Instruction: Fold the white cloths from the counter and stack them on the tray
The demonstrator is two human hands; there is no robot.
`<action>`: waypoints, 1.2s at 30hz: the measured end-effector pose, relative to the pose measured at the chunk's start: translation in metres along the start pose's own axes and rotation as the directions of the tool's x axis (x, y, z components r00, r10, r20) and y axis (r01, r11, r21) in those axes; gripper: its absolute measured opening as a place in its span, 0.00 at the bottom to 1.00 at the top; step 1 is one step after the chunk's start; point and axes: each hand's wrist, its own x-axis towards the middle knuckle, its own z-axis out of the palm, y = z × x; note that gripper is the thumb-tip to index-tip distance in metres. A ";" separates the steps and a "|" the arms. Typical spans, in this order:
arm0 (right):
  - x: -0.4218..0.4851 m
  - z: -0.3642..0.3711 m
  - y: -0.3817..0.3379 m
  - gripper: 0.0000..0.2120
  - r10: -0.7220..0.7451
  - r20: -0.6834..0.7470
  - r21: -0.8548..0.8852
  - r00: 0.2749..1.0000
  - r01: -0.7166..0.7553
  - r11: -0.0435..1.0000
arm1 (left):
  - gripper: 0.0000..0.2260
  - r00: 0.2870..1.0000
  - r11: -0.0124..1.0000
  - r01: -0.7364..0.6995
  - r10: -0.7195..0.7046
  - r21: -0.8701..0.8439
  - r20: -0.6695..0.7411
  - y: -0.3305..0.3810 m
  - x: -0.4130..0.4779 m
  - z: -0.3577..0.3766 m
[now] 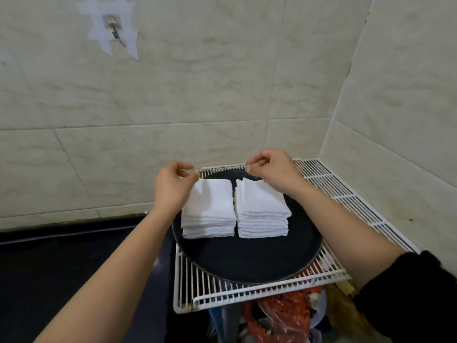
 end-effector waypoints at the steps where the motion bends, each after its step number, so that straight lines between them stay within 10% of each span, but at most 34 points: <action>1: 0.003 0.012 -0.008 0.03 -0.040 0.053 -0.044 0.998 0.043 0.998 | 0.08 0.999 0.999 0.036 -0.036 0.008 -0.016 -0.012 -0.002 -0.006; 8: 0.023 0.068 -0.027 0.09 -0.050 0.388 -0.523 0.920 0.264 0.811 | 0.16 0.948 0.951 0.291 -0.271 -0.109 0.167 -0.058 -0.023 -0.008; 17: 0.035 0.068 -0.028 0.16 -0.068 0.439 -0.514 0.896 0.312 0.799 | 0.22 0.945 0.945 0.298 -0.273 -0.134 0.180 -0.064 -0.020 -0.016; 26: 0.020 0.075 -0.031 0.40 0.197 0.684 -0.541 0.703 0.307 0.783 | 0.14 0.850 0.895 0.411 -0.308 -0.173 0.427 -0.058 -0.021 -0.014; 36: 0.043 0.095 -0.034 0.13 0.046 0.568 -0.350 0.822 0.190 0.917 | 0.17 0.767 0.687 0.588 -0.308 -0.427 0.562 -0.054 -0.026 -0.011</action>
